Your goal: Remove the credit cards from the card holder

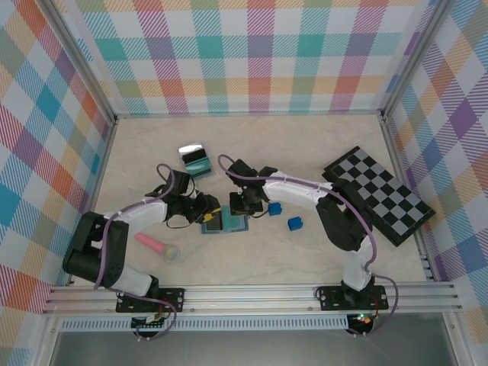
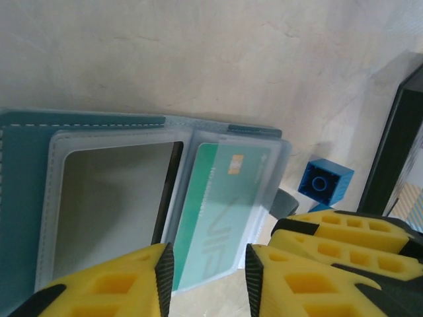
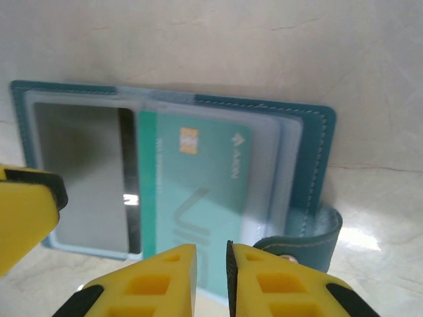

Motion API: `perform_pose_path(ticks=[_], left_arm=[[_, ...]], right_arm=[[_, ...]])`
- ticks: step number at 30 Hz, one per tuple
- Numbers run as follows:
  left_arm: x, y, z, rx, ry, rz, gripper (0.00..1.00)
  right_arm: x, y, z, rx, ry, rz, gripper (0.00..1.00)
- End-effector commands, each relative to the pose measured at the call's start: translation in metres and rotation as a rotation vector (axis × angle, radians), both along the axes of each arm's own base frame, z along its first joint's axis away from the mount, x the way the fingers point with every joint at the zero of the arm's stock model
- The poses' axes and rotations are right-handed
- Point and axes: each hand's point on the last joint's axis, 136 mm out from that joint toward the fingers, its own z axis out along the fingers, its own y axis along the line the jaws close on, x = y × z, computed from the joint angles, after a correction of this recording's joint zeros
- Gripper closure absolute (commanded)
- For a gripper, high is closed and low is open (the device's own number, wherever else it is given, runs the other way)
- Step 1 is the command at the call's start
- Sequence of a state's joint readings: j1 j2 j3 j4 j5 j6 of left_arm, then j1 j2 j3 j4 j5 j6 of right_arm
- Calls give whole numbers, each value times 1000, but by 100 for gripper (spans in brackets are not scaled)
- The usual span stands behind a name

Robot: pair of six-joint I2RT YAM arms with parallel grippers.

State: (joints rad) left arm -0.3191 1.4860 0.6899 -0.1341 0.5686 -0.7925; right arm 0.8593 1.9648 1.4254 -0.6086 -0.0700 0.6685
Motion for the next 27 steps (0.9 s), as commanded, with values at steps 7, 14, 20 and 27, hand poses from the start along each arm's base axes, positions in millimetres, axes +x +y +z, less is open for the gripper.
perform_pose_path(ticks=[7, 14, 20, 27], left_arm=[[1, -16, -7, -51, 15, -53, 75], [-2, -16, -22, -40, 56, -56, 81], [-2, -15, -27, -29, 67, -53, 81], [-4, -19, -29, -46, 78, -66, 81]], right_arm=[[4, -6, -11, -83, 11, -5, 81], [2, -6, -20, -94, 31, 3, 80], [0, -4, -28, -95, 55, 11, 80], [-3, -1, -36, -93, 80, 17, 80]])
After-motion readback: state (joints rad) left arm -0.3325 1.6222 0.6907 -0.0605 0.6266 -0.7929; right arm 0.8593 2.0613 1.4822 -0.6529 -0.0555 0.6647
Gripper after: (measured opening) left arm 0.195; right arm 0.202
